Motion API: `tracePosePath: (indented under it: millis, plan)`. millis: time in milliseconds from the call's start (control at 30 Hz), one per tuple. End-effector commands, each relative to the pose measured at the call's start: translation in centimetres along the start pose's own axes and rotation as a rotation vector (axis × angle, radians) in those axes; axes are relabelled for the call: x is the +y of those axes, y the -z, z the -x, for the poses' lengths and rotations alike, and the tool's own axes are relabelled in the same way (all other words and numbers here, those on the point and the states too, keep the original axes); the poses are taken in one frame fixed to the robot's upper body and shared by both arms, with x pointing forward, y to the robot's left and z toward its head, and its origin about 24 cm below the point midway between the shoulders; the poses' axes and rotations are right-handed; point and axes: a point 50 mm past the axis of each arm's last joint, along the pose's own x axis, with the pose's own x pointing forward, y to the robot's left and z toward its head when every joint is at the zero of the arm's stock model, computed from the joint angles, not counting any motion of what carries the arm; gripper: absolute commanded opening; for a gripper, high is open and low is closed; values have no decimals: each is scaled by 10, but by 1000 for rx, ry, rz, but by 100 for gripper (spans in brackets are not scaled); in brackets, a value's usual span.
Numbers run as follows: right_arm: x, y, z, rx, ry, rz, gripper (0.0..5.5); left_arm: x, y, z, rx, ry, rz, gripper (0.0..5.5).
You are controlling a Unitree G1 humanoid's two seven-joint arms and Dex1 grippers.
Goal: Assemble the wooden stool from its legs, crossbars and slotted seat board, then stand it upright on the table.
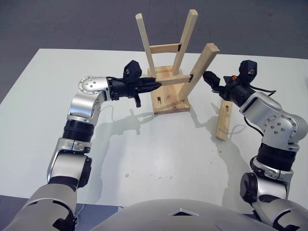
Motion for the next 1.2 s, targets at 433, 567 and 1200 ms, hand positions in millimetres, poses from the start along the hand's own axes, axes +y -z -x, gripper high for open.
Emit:
tracePosePath:
  millis: [433,567,1200]
  plan:
    - [-64,-35,-35,-273,246,165,540,-7,-9,-8,-26,44,-26,43]
    - [-43,-11,-58,-152,125,195,540,-7,-9,-7,-26,39,-26,43]
    - [-43,12,-18,-21,125,207,540,-8,-4,-1,-13,24,-25,43]
